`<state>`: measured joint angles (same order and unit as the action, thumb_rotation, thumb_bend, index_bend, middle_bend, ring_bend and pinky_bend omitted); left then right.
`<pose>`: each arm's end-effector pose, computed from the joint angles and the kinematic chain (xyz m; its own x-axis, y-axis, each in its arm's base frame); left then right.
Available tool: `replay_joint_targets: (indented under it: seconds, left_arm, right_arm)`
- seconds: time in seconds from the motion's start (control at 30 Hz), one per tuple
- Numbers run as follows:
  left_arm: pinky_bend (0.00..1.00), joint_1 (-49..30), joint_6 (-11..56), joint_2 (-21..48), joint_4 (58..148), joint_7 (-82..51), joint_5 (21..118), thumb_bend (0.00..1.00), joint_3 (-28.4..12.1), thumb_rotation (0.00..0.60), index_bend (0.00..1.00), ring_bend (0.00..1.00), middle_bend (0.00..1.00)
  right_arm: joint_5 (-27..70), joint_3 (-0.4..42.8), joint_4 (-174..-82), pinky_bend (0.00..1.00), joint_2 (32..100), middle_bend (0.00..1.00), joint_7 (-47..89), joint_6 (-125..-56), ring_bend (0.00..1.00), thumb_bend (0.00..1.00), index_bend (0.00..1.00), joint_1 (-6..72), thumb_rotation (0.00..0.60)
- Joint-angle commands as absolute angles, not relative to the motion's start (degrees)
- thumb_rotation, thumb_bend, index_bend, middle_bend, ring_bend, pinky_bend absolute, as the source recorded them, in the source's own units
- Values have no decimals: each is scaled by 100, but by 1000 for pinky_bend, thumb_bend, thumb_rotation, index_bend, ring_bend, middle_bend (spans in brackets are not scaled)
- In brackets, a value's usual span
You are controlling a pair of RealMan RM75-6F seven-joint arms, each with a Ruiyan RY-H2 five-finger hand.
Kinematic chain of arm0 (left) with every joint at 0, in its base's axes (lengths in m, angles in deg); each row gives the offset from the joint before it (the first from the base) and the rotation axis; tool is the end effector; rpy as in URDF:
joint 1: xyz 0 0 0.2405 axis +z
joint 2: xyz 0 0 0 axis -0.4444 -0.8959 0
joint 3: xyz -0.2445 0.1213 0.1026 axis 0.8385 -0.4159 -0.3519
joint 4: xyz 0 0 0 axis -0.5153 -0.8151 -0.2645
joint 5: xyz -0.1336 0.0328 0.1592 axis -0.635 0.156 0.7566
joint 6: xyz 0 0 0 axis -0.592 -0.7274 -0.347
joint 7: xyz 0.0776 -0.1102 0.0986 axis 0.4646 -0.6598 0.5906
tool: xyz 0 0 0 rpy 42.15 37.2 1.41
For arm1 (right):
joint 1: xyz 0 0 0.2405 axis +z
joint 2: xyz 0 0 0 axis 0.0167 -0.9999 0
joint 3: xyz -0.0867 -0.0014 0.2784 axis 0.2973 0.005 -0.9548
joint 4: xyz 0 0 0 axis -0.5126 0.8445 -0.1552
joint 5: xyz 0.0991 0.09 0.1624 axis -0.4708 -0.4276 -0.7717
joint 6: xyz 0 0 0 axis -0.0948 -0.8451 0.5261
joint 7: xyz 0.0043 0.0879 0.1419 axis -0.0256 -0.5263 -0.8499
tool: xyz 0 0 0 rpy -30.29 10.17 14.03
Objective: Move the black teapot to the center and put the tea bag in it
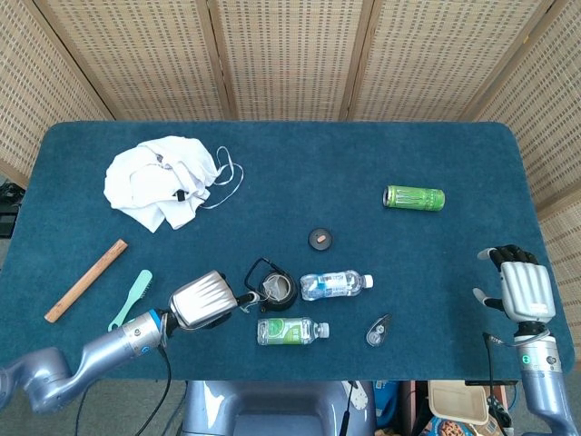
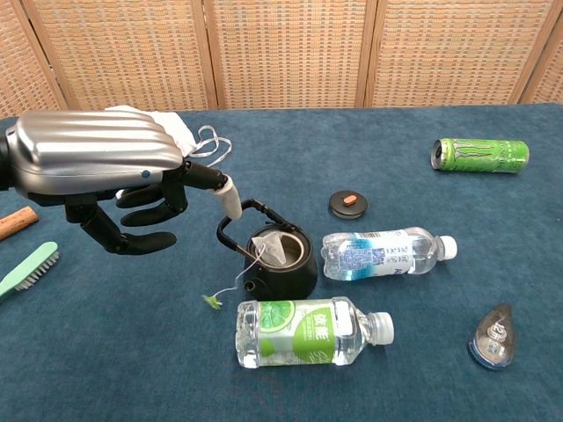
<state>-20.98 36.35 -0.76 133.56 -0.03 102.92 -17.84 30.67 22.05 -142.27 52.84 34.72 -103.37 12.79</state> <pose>-0.1183 0.3078 0.0296 0.7277 0.0981 0.6788 0.4285 -0.8378 -0.3383 -0.3428 -0.2828 0.1519 0.4905 -0.0036 0.8714 -0.8685 0.0794 0.4892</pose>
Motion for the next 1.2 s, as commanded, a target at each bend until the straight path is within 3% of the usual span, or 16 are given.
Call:
replay_joint_targets:
  seconds: [0.03, 0.27, 0.33, 0.4, 0.5, 0.9, 1.2]
  left_arm:
    - [661, -2096, 3641, -84, 13382, -3, 10304, 467, -1791, 600, 231, 751, 800]
    - [661, -2162, 3797, -192, 13434, 99, 10197, 516, -1733, 600, 229, 751, 801]
    - [661, -2289, 3981, -269, 13498, 134, 10045, 647, -1609, 600, 229, 752, 801]
    - [661, -2402, 4173, -360, 13579, 208, 9913, 870, -1532, 600, 228, 752, 809]
    - [665, -2574, 4510, -487, 13721, 308, 9645, 1000, -1438, 600, 225, 764, 830]
    - [681, -3346, 5697, -619, 13905, 1043, 8387, 1000, -1284, 583, 210, 796, 872]
    - [681, -3733, 5696, -283, 13697, 1672, 7417, 1000, -1485, 584, 210, 796, 873]
  right_arm:
    - [3067, 2207, -14217, 351, 5286, 445, 3469, -10337, 282, 315, 408, 1276, 600]
    - [3068, 2200, -14207, 351, 5284, 445, 3443, -10339, 281, 316, 408, 1274, 600]
    - [3080, 2202, -14207, 351, 5286, 445, 3439, -10335, 282, 316, 408, 1278, 600]
    - [3085, 2201, -14202, 352, 5289, 445, 3441, -10333, 281, 316, 408, 1282, 600]
    - [3090, 2201, -14206, 351, 5289, 445, 3447, -10339, 281, 316, 408, 1281, 600]
    - [3083, 2201, -14189, 352, 5291, 445, 3409, -10355, 281, 315, 408, 1258, 600]
    - [3088, 2213, -14127, 351, 5302, 445, 3335, -10342, 282, 316, 408, 1241, 600]
